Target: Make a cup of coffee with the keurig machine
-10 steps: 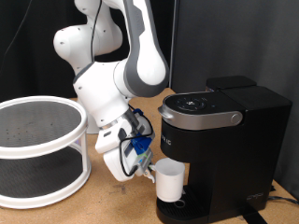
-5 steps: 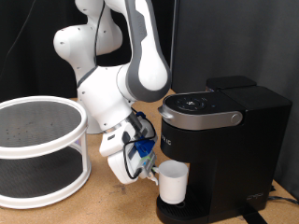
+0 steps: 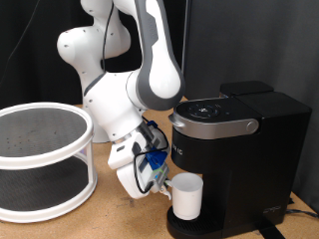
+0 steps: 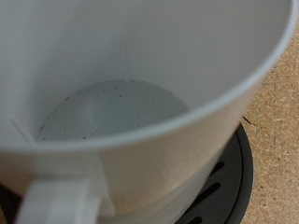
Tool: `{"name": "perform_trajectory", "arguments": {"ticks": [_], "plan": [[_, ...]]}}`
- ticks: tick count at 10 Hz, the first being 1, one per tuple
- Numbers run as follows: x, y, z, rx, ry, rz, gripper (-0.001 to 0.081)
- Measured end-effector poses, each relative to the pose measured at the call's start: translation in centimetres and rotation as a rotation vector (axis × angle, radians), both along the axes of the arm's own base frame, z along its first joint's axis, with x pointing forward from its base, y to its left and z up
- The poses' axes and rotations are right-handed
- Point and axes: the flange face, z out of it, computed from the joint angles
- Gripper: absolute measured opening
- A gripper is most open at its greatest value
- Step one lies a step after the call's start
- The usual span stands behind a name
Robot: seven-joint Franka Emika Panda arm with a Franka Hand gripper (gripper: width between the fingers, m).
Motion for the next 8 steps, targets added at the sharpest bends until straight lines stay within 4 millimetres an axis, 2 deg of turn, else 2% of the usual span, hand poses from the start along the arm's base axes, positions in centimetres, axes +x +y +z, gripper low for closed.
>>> {"name": "perform_trajectory", "arguments": {"ticks": [4, 5, 6, 7, 8], "plan": [[0.0, 0.1, -0.1, 0.024, 0.003, 0.014, 0.0106], [0.0, -0.1, -0.1, 0.033, 0.005, 0.020, 0.0290], [-0.1, -0.5, 0.0, 0.036, 0.005, 0.020, 0.0290], [-0.5, -1.2, 0.3, 0.029, 0.007, 0.022, 0.0473], [-1.1, -2.2, 0.8, 0.021, 0.016, 0.030, 0.0609]]}}
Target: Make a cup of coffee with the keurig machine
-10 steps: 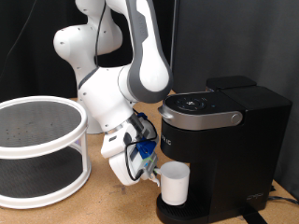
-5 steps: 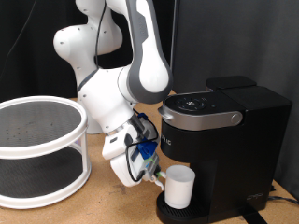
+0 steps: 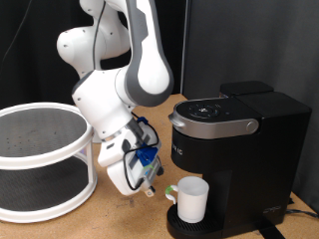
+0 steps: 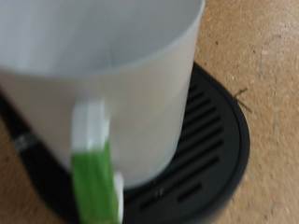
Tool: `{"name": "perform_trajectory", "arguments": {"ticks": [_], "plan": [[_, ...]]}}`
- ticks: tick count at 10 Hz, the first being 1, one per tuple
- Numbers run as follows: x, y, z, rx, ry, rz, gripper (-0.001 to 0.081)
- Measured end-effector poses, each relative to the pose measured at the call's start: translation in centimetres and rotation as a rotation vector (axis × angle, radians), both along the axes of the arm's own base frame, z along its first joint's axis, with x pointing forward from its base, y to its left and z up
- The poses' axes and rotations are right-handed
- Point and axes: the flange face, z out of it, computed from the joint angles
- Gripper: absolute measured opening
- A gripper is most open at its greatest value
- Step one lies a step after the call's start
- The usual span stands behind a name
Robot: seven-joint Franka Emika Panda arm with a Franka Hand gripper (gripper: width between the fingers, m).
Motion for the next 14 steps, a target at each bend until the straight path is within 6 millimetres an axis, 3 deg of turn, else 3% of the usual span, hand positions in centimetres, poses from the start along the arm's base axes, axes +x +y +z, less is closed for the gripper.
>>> {"name": "perform_trajectory", "arguments": {"ticks": [1, 2, 3, 4, 8, 14], "plan": [[-0.6, -0.9, 0.5, 0.000, 0.019, 0.007, 0.0609], [-1.2, -1.9, 1.0, 0.005, 0.033, 0.007, 0.0761], [-1.8, -2.8, 1.4, 0.009, 0.038, 0.007, 0.0795], [-2.6, -3.4, 2.1, 0.021, 0.041, 0.006, 0.0805], [-2.6, -3.6, 2.7, 0.049, 0.007, 0.022, 0.0806], [-2.7, -5.0, 9.9, 0.163, -0.145, 0.040, 0.0806]]}}
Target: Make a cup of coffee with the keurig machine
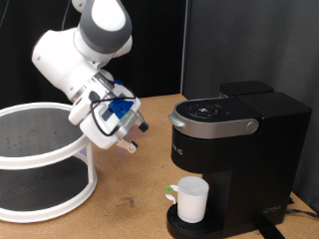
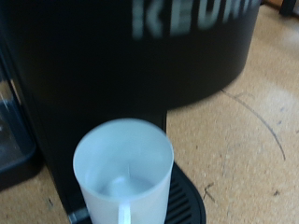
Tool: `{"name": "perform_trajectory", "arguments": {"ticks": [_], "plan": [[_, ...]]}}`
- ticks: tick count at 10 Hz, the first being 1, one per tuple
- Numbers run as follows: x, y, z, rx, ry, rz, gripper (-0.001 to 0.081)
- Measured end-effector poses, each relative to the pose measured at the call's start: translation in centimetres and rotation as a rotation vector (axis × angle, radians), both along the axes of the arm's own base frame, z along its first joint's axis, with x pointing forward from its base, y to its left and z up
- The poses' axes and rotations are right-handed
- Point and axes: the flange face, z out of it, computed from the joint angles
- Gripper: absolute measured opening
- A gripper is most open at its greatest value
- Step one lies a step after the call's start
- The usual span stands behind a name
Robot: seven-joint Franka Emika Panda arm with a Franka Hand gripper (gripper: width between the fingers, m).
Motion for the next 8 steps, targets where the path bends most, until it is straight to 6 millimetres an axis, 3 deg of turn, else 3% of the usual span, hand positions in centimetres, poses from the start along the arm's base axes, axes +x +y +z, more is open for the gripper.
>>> {"name": "perform_trajectory", "arguments": {"ticks": [8], "plan": [[-0.2, 0.7, 11.2, 0.112, -0.044, 0.020, 0.0806]]}}
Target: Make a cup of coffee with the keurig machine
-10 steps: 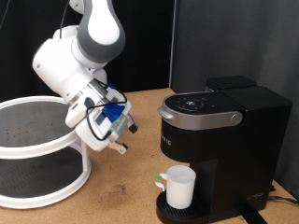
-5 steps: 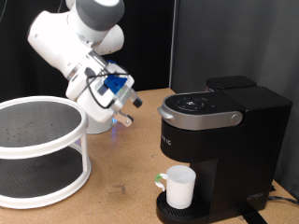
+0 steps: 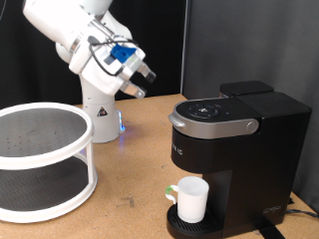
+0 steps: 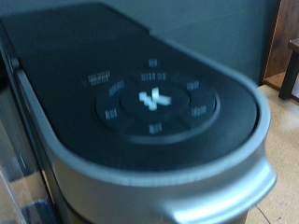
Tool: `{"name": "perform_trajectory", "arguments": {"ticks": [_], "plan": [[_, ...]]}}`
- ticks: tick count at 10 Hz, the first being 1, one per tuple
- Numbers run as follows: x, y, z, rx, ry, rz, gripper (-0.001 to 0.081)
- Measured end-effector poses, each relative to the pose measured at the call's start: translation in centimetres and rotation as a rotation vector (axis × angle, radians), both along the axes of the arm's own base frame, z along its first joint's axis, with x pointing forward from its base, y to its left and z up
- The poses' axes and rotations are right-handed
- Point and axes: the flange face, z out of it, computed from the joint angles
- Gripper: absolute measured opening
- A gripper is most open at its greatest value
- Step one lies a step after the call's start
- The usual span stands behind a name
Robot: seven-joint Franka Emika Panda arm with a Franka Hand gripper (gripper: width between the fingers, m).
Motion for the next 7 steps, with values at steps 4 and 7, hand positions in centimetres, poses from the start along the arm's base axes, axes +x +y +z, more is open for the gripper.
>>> {"name": "perform_trajectory", "arguments": {"ticks": [4, 7], "plan": [[0.3, 1.1, 1.5, -0.058, 0.021, 0.033, 0.0806], [2.2, 4.7, 4.6, -0.252, 0.036, 0.122, 0.0806]]}}
